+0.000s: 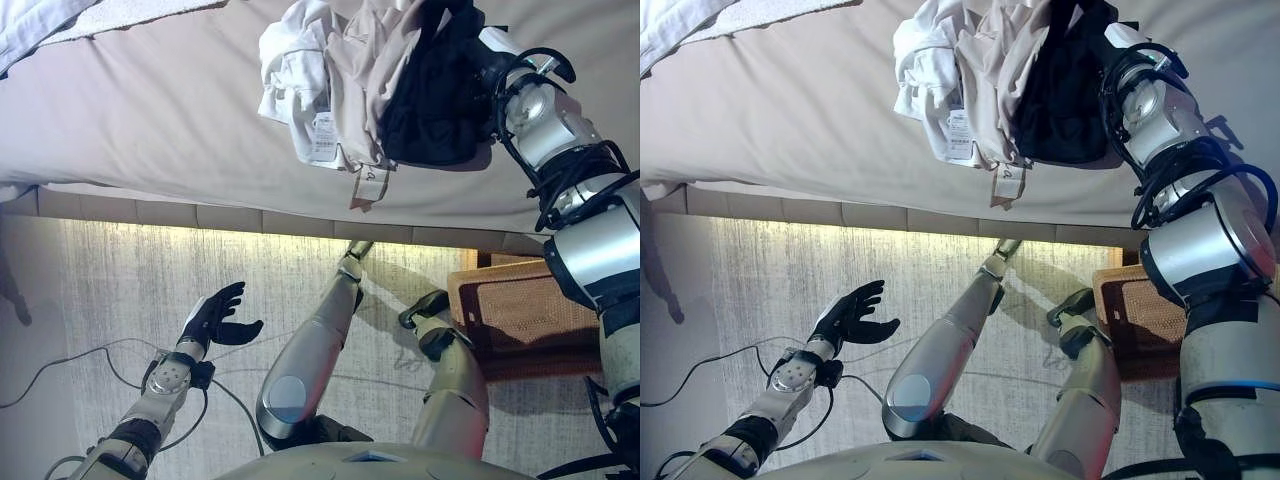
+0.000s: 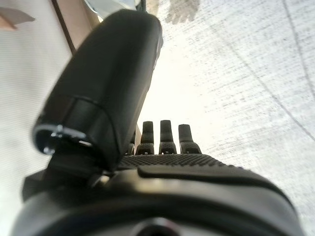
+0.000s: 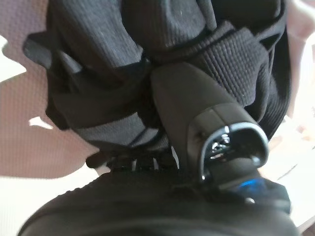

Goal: Pick up the clothes from the bed and place them into the basket

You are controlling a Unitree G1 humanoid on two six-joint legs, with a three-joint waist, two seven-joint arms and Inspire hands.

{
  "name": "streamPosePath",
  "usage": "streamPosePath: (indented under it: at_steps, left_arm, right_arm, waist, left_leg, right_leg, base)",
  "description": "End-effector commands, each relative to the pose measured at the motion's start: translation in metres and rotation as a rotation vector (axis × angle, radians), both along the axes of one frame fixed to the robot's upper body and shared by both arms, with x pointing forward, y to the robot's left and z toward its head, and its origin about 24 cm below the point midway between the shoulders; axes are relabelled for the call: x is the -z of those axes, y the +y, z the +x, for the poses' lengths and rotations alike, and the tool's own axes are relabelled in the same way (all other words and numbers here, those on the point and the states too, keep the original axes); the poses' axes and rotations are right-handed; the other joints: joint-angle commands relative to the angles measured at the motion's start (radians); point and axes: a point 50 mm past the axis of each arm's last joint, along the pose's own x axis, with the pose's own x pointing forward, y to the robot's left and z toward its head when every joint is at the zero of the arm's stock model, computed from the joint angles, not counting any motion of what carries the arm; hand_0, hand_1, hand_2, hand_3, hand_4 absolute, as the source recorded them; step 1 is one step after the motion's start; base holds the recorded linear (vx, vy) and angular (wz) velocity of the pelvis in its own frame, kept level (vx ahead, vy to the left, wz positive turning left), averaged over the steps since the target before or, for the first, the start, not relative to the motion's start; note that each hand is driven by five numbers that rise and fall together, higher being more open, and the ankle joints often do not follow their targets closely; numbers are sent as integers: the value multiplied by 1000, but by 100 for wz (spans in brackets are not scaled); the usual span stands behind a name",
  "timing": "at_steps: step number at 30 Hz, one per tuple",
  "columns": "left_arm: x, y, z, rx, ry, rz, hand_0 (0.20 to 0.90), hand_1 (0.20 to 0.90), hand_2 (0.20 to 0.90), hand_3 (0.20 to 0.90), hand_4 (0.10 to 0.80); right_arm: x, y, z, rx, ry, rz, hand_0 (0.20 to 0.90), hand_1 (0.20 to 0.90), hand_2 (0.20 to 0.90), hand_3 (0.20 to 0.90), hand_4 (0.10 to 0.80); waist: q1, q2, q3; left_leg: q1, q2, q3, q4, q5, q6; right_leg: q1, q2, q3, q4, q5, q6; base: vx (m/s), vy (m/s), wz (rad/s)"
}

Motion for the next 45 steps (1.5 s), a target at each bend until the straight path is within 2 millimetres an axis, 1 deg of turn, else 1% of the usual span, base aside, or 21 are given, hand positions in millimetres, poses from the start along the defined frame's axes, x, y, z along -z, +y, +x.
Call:
streamPosePath:
  at_steps: [1,8,12,13,17,20,22,23,24,26,27,28,29,30,34,36,37,38,39,40,45]
  left_arm:
    - [-1,27,-20,-29,26,89,900,900,900,900,800]
    - [-6,22,-14,-22,-3,96,900,900,900,900,800]
    - [-7,21,-12,-22,-11,116,900,900,900,900,800]
    - [-8,20,-11,-24,-16,124,900,900,900,900,800]
    - [-11,20,-9,-31,-17,133,900,900,900,900,800]
    - [-11,24,-13,-29,4,147,900,900,900,900,800]
    - [-9,24,-16,-30,24,156,900,900,900,900,800]
    - [-10,22,-14,-31,36,169,900,900,900,900,800]
    - [-10,22,-10,-38,45,183,900,900,900,900,800]
    - [-5,23,-2,-69,76,199,900,900,900,900,800]
    - [-3,22,1,-85,87,199,900,900,900,900,800]
    - [1,19,6,-129,114,189,900,900,900,900,800]
    - [3,17,7,-141,124,185,900,900,900,900,800]
    - [6,14,10,-174,145,176,900,900,900,900,800]
    - [18,4,9,-225,204,142,900,900,900,900,800]
    - [22,2,7,-239,227,124,900,900,900,900,800]
    - [24,2,5,-247,244,119,900,900,900,900,800]
    - [26,2,2,-257,261,114,900,900,900,900,800]
    - [30,4,-5,-266,288,110,900,900,900,900,800]
    - [33,4,-11,-265,301,114,900,900,900,900,800]
    - [44,9,-37,-275,369,130,900,900,900,900,800]
  right_arm:
    - [52,-44,-12,200,181,-55,300,300,300,200,100]
    - [57,-66,-21,309,117,-3,300,300,300,200,100]
    - [61,-86,-31,440,21,49,300,300,300,200,100]
    - [66,-97,-38,494,-20,103,300,300,300,200,100]
    - [66,-104,-42,470,-192,346,300,300,300,200,100]
    - [63,-102,-42,353,-315,563,300,300,300,200,100]
    - [68,-99,-42,283,-360,676,300,300,300,200,100]
    - [75,-93,-41,239,-377,734,300,300,300,200,100]
    - [77,-86,-38,207,-387,797,300,300,300,200,100]
    - [76,-66,-32,121,-396,906,300,300,300,200,100]
    - [75,-60,-30,87,-392,943,300,300,300,200,100]
    - [80,-50,-31,38,-385,993,300,300,300,200,100]
    - [84,-48,-33,19,-390,1024,300,300,300,200,100]
    - [95,-41,-38,-17,-391,1083,300,300,300,200,100]
    - [134,-29,-63,-145,-382,1186,300,300,300,200,100]
    - [144,-25,-72,-186,-376,1246,300,300,300,200,100]
    - [155,-21,-80,-196,-359,1255,300,300,300,200,100]
    - [167,-17,-90,-203,-343,1271,300,300,300,200,100]
    - [184,-18,-108,-212,-319,1304,300,300,300,200,100]
    - [193,-20,-118,-206,-319,1299,300,300,300,200,100]
    - [210,-18,-154,-211,-333,1299,300,300,300,200,100]
  waist:
    - [26,52,6]
    - [18,49,6]
    - [7,43,6]
    - [0,42,6]
    - [-19,36,4]
    - [-36,18,-27]
    - [-46,1,-52]
    - [-50,-16,-69]
    - [-52,-27,-79]
    - [-76,-61,-115]
    - [-90,-69,-129]
    - [-125,-83,-158]
    - [-137,-85,-167]
    - [-174,-94,-190]
    - [-255,-93,-241]
    - [-283,-86,-260]
    - [-299,-85,-275]
    - [-319,-84,-292]
    - [-342,-85,-318]
    - [-353,-85,-332]
    - [-399,-90,-398]
  left_leg:
    - [-44,-23,91,18,27,87]
    - [-13,-24,97,10,24,87]
    - [22,-22,102,2,17,85]
    - [35,-20,103,0,13,84]
    - [85,-15,109,-11,3,73]
    - [128,-3,115,-31,-8,58]
    - [158,7,123,-56,-11,52]
    - [179,16,130,-76,-12,50]
    - [186,25,141,-98,21,52]
    - [227,52,161,-145,28,43]
    - [243,62,170,-164,31,40]
    - [287,84,191,-218,41,31]
    - [306,89,197,-239,46,29]
    - [345,99,215,-285,53,25]
    - [449,110,247,-391,72,21]
    - [480,112,256,-407,73,19]
    - [503,112,259,-418,71,20]
    - [529,112,264,-429,68,21]
    - [567,115,271,-446,67,22]
    - [587,116,275,-455,67,22]
    - [657,122,292,-487,64,24]
  right_leg:
    - [22,18,51,-24,65,49]
    - [56,17,49,-46,80,52]
    - [99,22,52,-72,88,51]
    - [119,23,52,-86,96,51]
    - [189,37,55,-141,109,48]
    - [253,56,60,-199,116,47]
    - [296,70,69,-242,122,53]
    - [324,77,72,-268,125,57]
    - [339,83,58,-294,150,50]
    - [379,105,69,-343,151,52]
    - [388,111,76,-354,151,53]
    - [409,124,96,-385,154,57]
    - [417,128,105,-396,157,58]
    - [435,133,128,-424,164,61]
    - [485,141,171,-486,188,67]
    - [495,144,184,-493,192,63]
    - [504,147,193,-497,193,61]
    - [515,149,201,-503,197,61]
    - [532,153,209,-510,201,62]
    - [543,154,212,-516,204,63]
    - [586,162,223,-546,222,69]
  base:
    - [-29,-17,13]
    - [-12,-21,3]
    - [-9,-49,3]
    - [-30,-80,5]
    - [-33,-54,3]
    - [-12,-47,1]
    - [26,-68,-6]
    - [-19,-63,-13]
    - [-4,-68,-17]
    - [4,-25,-34]
    - [9,48,-37]
    - [7,94,-24]
    - [-3,142,-35]
    - [0,134,-44]
    - [5,157,-34]
    - [8,141,-20]
    - [56,102,-17]
    - [131,88,-22]
    - [140,56,-25]
    - [140,27,-21]
    - [91,-10,-21]
